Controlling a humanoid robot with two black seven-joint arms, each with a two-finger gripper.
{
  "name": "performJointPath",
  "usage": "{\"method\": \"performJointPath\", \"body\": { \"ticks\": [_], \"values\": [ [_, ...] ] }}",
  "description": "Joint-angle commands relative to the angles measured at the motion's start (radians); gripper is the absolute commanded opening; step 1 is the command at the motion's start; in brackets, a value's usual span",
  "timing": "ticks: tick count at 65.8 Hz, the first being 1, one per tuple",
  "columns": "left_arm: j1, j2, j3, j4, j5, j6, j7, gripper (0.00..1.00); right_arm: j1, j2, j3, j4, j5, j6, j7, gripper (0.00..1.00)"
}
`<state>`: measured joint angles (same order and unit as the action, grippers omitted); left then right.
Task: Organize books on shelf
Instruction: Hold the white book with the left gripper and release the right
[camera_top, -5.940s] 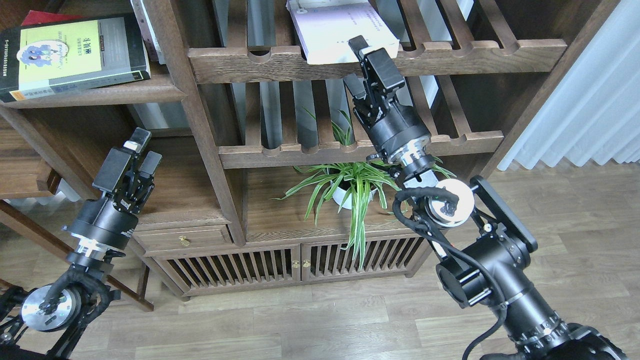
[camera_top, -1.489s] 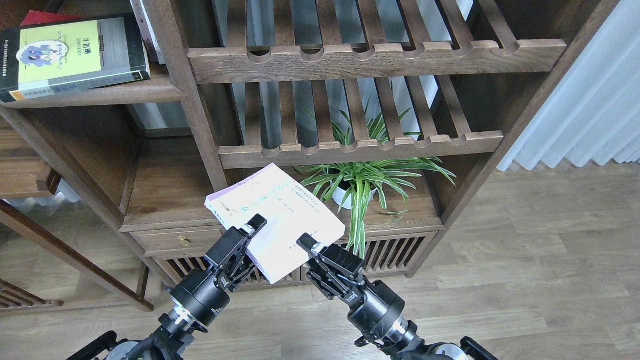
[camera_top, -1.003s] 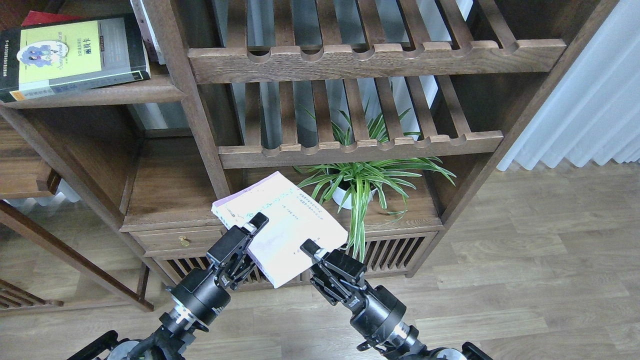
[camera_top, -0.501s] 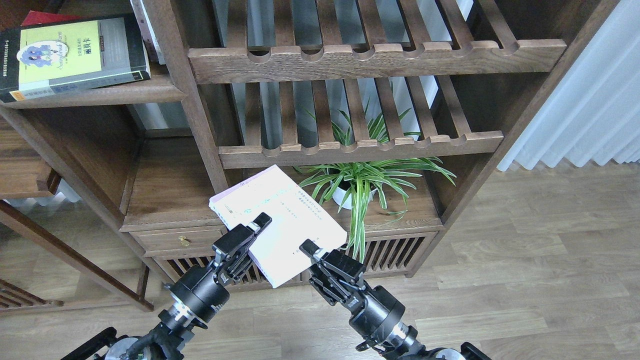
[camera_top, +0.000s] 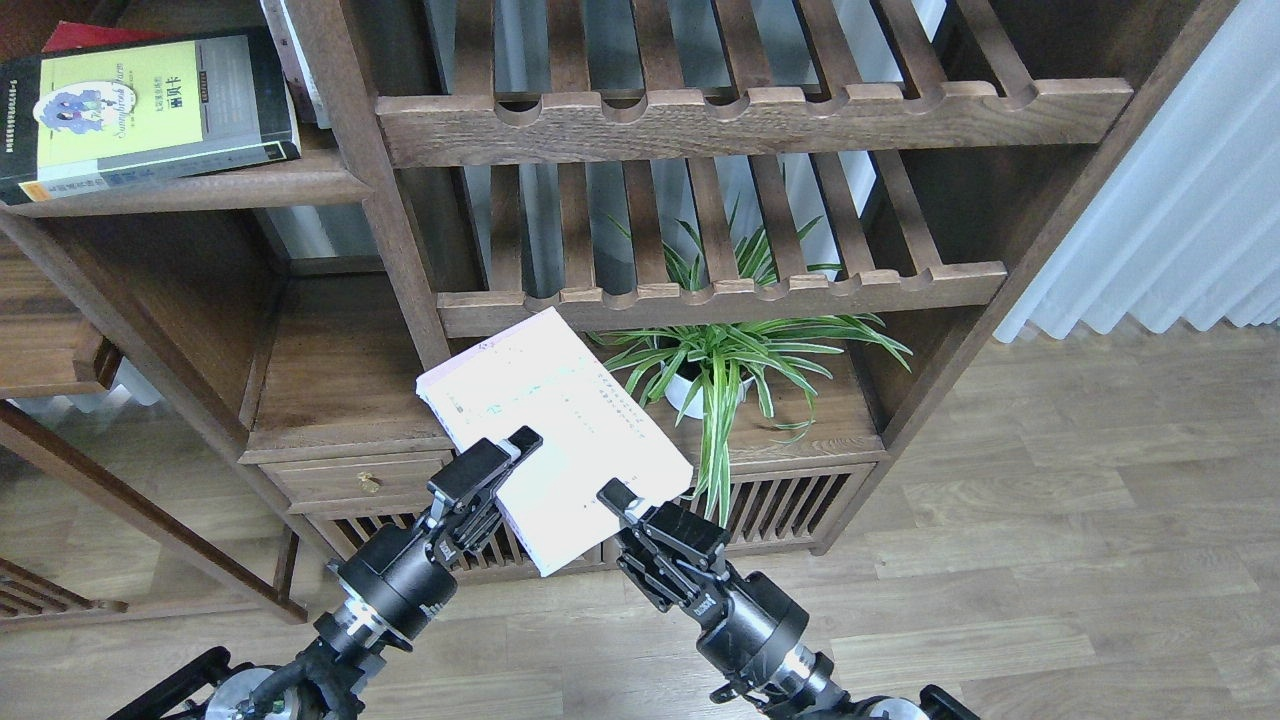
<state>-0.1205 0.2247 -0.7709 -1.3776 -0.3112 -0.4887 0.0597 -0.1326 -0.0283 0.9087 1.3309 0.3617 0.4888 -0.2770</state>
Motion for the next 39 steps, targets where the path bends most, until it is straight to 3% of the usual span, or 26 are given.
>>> {"method": "performJointPath", "body": {
  "ticks": [1, 15, 27, 39],
  "values": [
    [0.002, 0.001, 0.001, 0.0, 0.0, 0.0, 0.002, 0.06, -0.019, 0.011, -0.001, 0.004, -0.007, 0.0, 0.004, 0.51],
    [0.002, 0.007, 0.001, 0.0, 0.003, 0.0, 0.005, 0.06, -0.024, 0.019, 0.004, 0.002, -0.026, 0.0, 0.004, 0.67],
    [0.001, 0.044, -0.004, 0.0, 0.004, 0.0, 0.005, 0.04, -0.008, 0.028, 0.045, 0.001, -0.03, 0.0, 0.007, 0.92],
    [-0.005, 0.136, -0.025, -0.003, 0.014, 0.0, 0.008, 0.02, 0.001, 0.028, 0.157, -0.009, -0.032, 0.0, 0.021, 0.96]
  ]
}}
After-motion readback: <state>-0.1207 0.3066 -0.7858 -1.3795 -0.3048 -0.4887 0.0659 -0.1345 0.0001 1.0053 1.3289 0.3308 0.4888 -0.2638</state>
